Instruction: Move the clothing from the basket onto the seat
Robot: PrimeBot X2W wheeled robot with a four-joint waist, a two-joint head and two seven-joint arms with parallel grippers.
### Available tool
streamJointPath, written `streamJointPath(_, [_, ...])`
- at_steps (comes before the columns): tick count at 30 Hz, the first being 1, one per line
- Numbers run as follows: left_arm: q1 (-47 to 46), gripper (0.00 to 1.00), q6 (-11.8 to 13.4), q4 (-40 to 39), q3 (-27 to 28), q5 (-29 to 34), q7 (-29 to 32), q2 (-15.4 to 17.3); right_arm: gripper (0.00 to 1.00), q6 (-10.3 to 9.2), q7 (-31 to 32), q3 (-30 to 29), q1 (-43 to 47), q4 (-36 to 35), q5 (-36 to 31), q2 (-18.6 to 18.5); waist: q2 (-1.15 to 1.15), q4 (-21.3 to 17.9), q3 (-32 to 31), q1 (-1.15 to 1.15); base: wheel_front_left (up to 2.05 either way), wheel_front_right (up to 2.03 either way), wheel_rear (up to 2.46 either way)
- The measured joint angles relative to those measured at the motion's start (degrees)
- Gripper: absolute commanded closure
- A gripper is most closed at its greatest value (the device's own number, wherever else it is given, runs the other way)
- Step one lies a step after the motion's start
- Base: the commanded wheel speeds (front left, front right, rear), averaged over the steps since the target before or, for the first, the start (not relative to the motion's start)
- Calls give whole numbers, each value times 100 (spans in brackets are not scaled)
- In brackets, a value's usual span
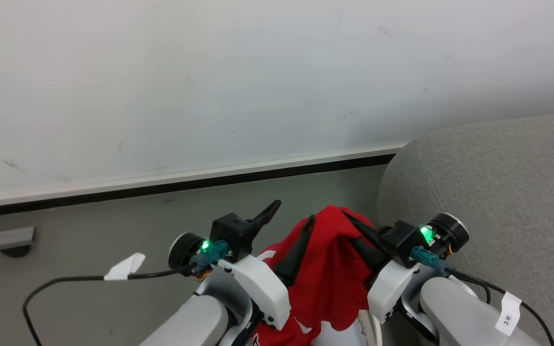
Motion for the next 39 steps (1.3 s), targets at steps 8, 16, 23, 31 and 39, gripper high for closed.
streamJointPath(8, [81, 0, 65, 12, 0, -31, -63, 73, 100, 0, 0, -259, -21, -232, -54, -135, 0, -414, 65, 0, 0, 0, 0])
streamJointPath(16, [114, 0, 35, 115, -113, 23, -263, 69, 100, 0, 0, -541, -40, -514, -80, -370, 0, -1172, 215, 0, 0, 0, 0])
streamJointPath(23, [65, 0, -64, 297, -288, 136, -442, -63, 100, 0, 0, -987, 47, -871, -48, -676, 0, -1893, 382, 0, 0, 0, 0])
streamJointPath(31, [-319, 0, -242, 393, -488, 298, -480, -155, 100, 0, 0, -1752, 227, -1456, 127, -1114, 0, -2215, 897, 0, 0, 0, 0])
streamJointPath(39, [-1034, 0, -492, 387, -672, 587, -353, -220, 100, 0, 0, -2596, -131, -1555, 318, -1480, 0, -2105, 1799, 1, 0, 0, 0])
